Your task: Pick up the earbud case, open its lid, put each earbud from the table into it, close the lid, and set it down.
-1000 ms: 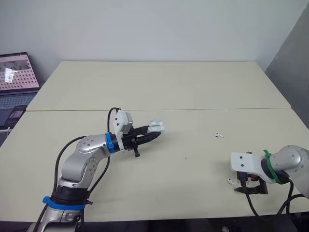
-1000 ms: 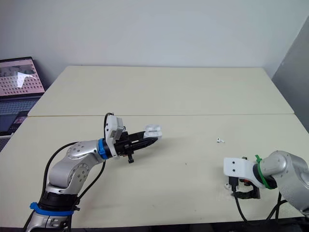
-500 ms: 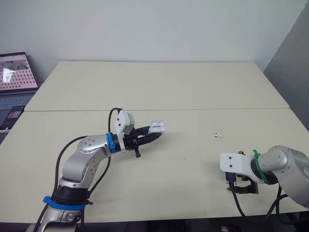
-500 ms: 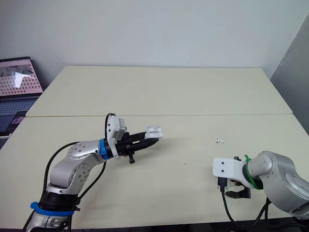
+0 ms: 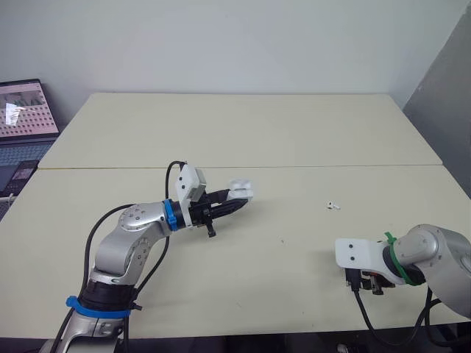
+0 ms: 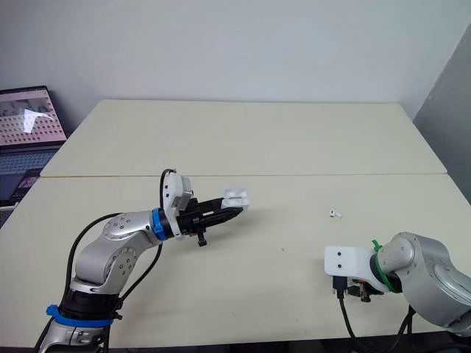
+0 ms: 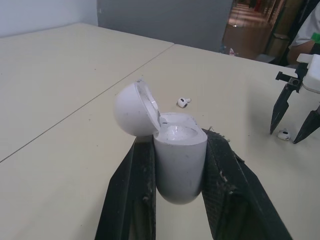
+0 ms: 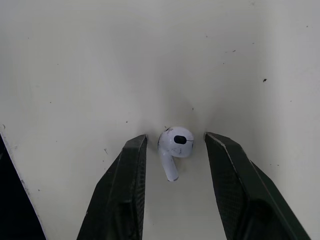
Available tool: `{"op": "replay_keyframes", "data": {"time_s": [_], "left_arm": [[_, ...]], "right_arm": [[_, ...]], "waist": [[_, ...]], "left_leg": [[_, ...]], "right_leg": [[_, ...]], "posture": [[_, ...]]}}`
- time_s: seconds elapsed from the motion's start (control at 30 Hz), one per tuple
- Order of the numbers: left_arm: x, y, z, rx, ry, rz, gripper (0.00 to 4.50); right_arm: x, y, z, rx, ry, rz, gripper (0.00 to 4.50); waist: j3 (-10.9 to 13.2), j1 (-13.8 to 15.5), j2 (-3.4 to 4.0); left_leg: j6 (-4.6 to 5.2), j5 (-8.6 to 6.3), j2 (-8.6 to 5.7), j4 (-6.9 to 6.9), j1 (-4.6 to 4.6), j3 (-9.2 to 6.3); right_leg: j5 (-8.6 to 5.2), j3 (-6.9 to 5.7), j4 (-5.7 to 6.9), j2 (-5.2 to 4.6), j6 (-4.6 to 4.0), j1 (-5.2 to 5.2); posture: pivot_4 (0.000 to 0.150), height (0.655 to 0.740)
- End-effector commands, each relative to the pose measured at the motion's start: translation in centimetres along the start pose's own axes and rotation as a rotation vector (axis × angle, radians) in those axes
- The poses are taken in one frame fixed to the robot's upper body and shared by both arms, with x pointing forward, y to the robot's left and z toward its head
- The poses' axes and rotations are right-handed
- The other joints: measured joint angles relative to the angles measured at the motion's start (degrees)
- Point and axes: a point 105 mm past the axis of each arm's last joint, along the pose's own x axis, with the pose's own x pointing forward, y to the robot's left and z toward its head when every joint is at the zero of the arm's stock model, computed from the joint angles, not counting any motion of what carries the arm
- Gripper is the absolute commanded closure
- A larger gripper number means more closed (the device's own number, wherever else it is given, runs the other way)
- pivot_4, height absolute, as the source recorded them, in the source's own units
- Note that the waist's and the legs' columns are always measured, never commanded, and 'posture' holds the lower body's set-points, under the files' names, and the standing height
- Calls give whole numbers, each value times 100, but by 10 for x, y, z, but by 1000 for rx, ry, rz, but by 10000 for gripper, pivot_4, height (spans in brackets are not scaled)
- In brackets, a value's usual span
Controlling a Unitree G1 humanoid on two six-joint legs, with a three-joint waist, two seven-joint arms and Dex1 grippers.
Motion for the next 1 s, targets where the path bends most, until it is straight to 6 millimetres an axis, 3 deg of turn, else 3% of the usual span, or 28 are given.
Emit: {"op": "replay_keyframes", "data": {"time_s": [0.03,0.37,0.47,0.53,0.73,1.0], "left_arm": [[2,-2,14,44,-37,-17,36990],[1,-2,13,43,-36,-16,36990],[1,-1,14,42,-38,-12,36990],[1,-1,13,42,-39,-11,36990],[2,-2,12,39,-38,-12,36990],[12,3,9,57,-63,34,36990]], "right_arm": [[-4,-4,-2,-2,19,-20,26574],[-2,-1,3,5,4,-11,26574],[-2,1,2,13,7,-6,32809],[-2,1,1,16,13,-3,39708],[-5,-5,4,15,-1,-44,40923],[-29,-75,36,69,-286,-366,40923]], "waist": [[0,0,0],[2,0,2],[2,0,3],[2,0,3],[2,0,2],[6,-8,7]], "left_leg": [[0,0,0,0,0,0],[0,0,0,0,-1,0],[0,0,0,0,-2,1],[0,0,0,0,-1,1],[0,0,0,0,-1,1],[0,0,0,-1,0,6]], "right_leg": [[0,0,0,0,0,0],[0,0,0,0,0,-1],[0,0,0,0,0,-2],[0,0,0,0,0,-2],[0,0,0,0,0,-2],[0,1,2,1,0,-4]], "posture": [[1500,7400],[1500,7400],[1500,7400],[1500,7400],[1500,7400],[1500,7400]]}}
